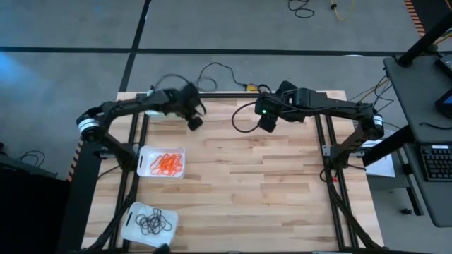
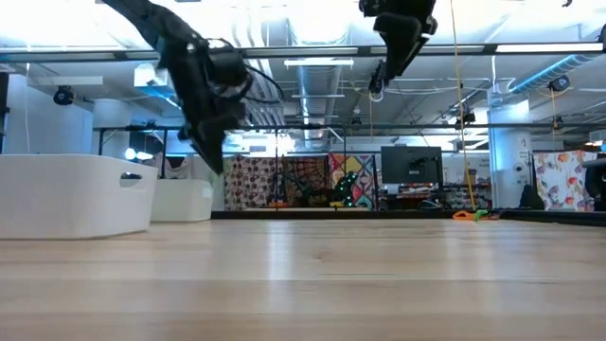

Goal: Sort rubber bands into baskets
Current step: Put the green rubber band into the top white bin

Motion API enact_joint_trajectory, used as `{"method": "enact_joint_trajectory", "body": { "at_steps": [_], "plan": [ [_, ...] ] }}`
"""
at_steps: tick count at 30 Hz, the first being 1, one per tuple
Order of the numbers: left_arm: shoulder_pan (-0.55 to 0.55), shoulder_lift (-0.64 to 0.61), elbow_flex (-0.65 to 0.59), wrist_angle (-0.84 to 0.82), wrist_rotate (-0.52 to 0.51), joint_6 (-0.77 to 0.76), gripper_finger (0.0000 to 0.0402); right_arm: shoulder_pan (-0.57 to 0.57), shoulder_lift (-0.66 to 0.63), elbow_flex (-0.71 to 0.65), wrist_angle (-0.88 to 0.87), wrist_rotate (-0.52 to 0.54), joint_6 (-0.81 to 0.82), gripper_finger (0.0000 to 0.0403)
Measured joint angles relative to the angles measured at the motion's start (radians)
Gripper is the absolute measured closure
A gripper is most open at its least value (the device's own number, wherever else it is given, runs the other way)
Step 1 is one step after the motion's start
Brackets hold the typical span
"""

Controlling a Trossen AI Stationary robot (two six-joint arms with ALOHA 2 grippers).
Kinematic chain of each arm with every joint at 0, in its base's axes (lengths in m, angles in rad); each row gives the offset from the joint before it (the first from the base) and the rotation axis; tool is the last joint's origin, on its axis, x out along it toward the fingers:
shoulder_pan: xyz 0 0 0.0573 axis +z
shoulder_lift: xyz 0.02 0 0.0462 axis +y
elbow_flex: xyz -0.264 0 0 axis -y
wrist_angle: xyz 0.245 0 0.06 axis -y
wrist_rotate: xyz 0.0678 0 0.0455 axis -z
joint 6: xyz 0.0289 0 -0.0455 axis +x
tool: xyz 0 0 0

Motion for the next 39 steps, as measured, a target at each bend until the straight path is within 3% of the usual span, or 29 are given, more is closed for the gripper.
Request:
{"method": "enact_joint_trajectory", "body": {
  "at_steps": [5,8,13,19,25,31,39],
  "plan": [
    [0.167,-0.038,0.117,-0.178,-0.021,0.003,0.0401,-0.009,-0.015,-0.07,-0.008,0.292,0.143,0.0172],
    [0.284,-0.02,0.137,-0.239,-0.025,-0.045,0.0401,-0.035,-0.031,-0.128,-0.035,0.365,0.279,0.0171],
    [0.428,0.023,0.112,-0.244,-0.026,-0.1,0.0401,-0.084,-0.051,-0.262,-0.034,0.262,0.519,0.017],
    [0.494,0.11,0.106,-0.218,-0.021,-0.095,0.0402,-0.117,-0.055,-0.447,0.028,0.041,0.703,0.017],
    [0.497,0.193,0.121,-0.213,-0.02,-0.068,0.0395,-0.18,-0.053,-0.61,0.157,0.016,0.83,0.017],
    [0.498,0.197,0.121,-0.227,-0.022,-0.068,0.0344,-0.398,-0.061,-0.726,0.281,-0.041,0.838,0.017],
    [0.498,0.171,0.121,-0.352,-0.062,-0.103,0.0237,-0.632,-0.039,-0.808,0.565,-0.042,0.774,0.017]
  ]
}}
